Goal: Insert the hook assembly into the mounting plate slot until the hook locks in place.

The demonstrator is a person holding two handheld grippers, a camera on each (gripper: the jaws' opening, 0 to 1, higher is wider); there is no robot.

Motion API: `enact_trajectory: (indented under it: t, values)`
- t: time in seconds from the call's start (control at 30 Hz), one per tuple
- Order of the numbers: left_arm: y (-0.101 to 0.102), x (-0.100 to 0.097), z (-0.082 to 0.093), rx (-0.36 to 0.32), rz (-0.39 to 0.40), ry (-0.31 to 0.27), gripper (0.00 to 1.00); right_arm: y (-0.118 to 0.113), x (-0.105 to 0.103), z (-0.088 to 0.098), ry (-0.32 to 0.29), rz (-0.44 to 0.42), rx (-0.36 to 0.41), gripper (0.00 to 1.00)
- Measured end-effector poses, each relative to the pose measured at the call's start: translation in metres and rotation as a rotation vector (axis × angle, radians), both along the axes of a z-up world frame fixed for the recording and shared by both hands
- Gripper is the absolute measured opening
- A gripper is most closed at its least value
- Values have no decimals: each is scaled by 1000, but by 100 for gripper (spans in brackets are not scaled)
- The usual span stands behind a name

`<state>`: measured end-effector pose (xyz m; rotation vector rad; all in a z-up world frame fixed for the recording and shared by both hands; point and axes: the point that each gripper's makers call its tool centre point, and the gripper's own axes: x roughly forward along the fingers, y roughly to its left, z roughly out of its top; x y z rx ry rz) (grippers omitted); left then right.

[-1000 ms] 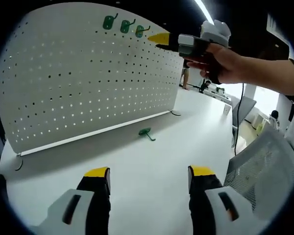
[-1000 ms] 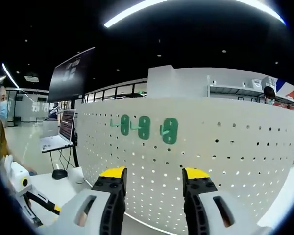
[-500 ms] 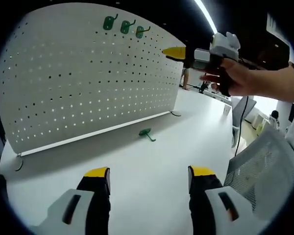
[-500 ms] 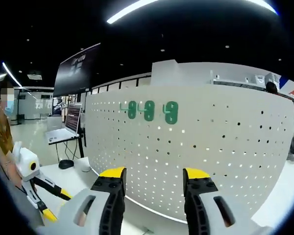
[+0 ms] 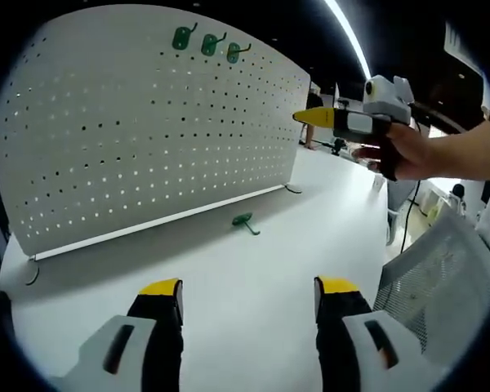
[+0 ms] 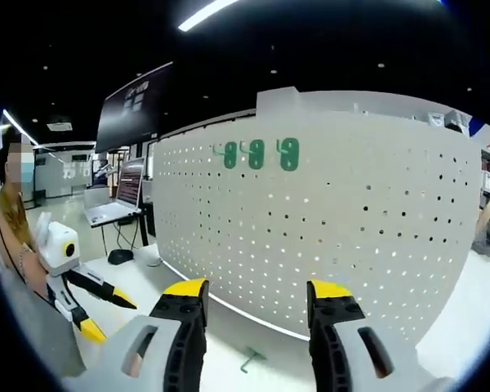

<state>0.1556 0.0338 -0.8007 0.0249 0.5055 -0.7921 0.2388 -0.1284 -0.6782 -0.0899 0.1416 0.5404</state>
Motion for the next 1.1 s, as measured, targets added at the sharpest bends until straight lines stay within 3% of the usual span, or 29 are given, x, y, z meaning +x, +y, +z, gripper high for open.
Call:
enact_trajectory:
  t: [1.1]
  values:
    - [0,0,4,-14,3,-11,69,-29,-53,-56,146,-12,-6,53]
